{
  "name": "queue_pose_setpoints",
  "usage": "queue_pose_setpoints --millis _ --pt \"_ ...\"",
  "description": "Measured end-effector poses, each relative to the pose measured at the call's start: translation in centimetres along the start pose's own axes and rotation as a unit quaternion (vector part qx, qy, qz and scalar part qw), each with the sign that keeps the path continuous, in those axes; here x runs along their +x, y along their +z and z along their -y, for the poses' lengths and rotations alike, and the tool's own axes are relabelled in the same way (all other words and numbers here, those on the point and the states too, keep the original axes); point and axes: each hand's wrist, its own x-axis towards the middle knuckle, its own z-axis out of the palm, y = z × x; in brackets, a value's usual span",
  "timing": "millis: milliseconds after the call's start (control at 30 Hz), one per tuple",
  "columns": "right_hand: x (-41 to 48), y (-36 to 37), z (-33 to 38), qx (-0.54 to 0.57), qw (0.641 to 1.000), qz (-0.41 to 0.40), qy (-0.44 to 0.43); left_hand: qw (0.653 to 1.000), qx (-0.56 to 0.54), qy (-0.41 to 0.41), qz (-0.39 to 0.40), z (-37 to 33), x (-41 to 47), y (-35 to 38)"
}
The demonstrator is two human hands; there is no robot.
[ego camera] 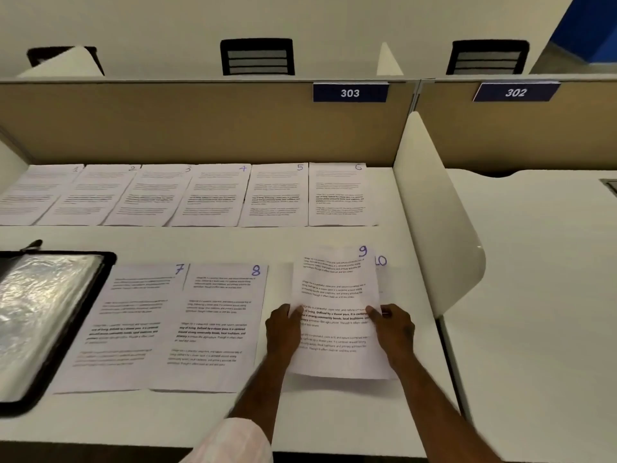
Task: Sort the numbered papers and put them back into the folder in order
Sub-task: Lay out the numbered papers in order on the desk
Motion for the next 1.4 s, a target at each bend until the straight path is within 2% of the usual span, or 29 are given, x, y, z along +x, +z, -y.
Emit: queue_pose_setpoints --millis 100,267,667,1000,1100,1200,1300,1400 --pt "-1.2 3.2 0.3 0.005 0.999 0.036 -0.003 0.999 0.024 -0.003 -0.039 1.7 0.7 -3.4" --pt "-2.4 6.6 -0.4 -0.028 0.998 0.054 0.015 0.996 0.077 -0.007 -0.049 4.5 1.4 -6.6" --pt "-2.4 7.0 -1.1 -0.130 0.991 0.034 0.025 0.989 0.128 -0.043 -0.062 5.8 2.0 -5.9" --pt "-2.5 7.1 -0.9 -0.130 0.991 0.030 0.031 0.991 0.098 -0.052 -0.081 6.3 2.1 -5.5" --pt "-2.4 7.1 -0.9 -0.132 0.990 0.039 0.030 0.989 0.120 -0.004 -0.086 6.4 2.0 -5.2" --pt "-2.5 6.8 -0.6 -0.106 0.993 0.018 0.049 0.977 0.159 0.112 -0.086 5.8 2.0 -4.1" --pt "-2.3 5.6 -0.5 -0.138 0.988 -0.064 0.018 0.935 0.258 0.235 -0.060 5.6 2.0 -1.6" --pt "-1.3 3.8 -0.9 -0.219 0.969 -0.118 -0.014 0.894 0.345 0.286 -0.013 6.5 1.9 1.0"
